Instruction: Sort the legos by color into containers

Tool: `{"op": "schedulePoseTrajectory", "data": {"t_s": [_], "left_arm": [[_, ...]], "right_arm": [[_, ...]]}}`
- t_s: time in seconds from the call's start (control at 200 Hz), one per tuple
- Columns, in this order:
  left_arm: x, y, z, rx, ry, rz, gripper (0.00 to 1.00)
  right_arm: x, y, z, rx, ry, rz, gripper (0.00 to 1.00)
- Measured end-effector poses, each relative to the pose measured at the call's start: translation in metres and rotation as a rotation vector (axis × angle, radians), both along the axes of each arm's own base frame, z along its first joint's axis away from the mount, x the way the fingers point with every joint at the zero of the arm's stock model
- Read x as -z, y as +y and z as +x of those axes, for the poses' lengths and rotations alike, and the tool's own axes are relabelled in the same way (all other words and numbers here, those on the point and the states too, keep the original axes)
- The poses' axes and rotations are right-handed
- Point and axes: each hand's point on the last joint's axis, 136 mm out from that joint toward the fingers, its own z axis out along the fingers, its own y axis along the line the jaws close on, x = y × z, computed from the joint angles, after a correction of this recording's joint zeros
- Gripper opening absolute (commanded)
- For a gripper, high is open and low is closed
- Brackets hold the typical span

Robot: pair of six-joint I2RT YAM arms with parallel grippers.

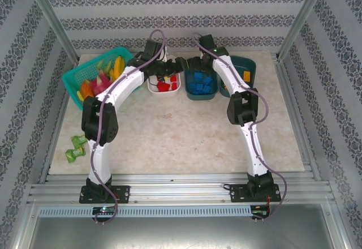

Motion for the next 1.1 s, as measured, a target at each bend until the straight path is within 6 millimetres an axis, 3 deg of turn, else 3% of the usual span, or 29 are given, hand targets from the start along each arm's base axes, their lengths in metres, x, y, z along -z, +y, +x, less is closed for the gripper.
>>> {"op": "schedulePoseTrajectory", "data": {"t_s": [0.115, 0.23, 0.36, 0.46, 0.609, 0.739, 0.829, 0.849, 0.864, 1.104], "left_arm": [[-0.014, 0.013, -0.029, -0.006, 0.004, 0.016, 0.94], [-0.036, 0.029, -0.064, -0.011, -0.022, 0.021, 0.94], [-0.052, 0.049, -0.111, -0.014, -0.05, 0.031, 0.94], [-0.047, 0.066, -0.149, -0.015, -0.044, 0.049, 0.94], [-0.02, 0.089, -0.203, -0.024, 0.004, 0.081, 0.94], [0.0, 0.102, -0.234, -0.032, 0.041, 0.093, 0.94], [0.006, 0.107, -0.245, -0.045, 0.055, 0.092, 0.95], [0.007, 0.107, -0.246, -0.05, 0.056, 0.092, 0.96], [0.007, 0.108, -0.247, -0.052, 0.055, 0.091, 0.97], [0.008, 0.125, -0.241, -0.158, 0.041, 0.135, 1.0]], "right_arm": [[-0.056, 0.004, -0.027, -0.015, -0.058, 0.016, 0.66], [-0.112, 0.006, -0.073, -0.025, -0.133, 0.041, 0.66], [-0.137, -0.001, -0.14, -0.045, -0.17, 0.047, 0.67], [-0.129, -0.01, -0.197, -0.06, -0.159, 0.047, 0.68], [-0.099, -0.032, -0.284, -0.084, -0.101, 0.046, 0.71], [-0.086, -0.044, -0.336, -0.104, -0.09, 0.058, 0.72], [-0.075, -0.048, -0.352, -0.102, -0.068, 0.061, 0.8], [-0.073, -0.049, -0.353, -0.105, -0.064, 0.056, 0.95], [-0.071, -0.05, -0.354, -0.096, -0.058, 0.058, 0.97], [-0.07, -0.066, -0.345, -0.032, -0.094, -0.004, 0.98]]}}
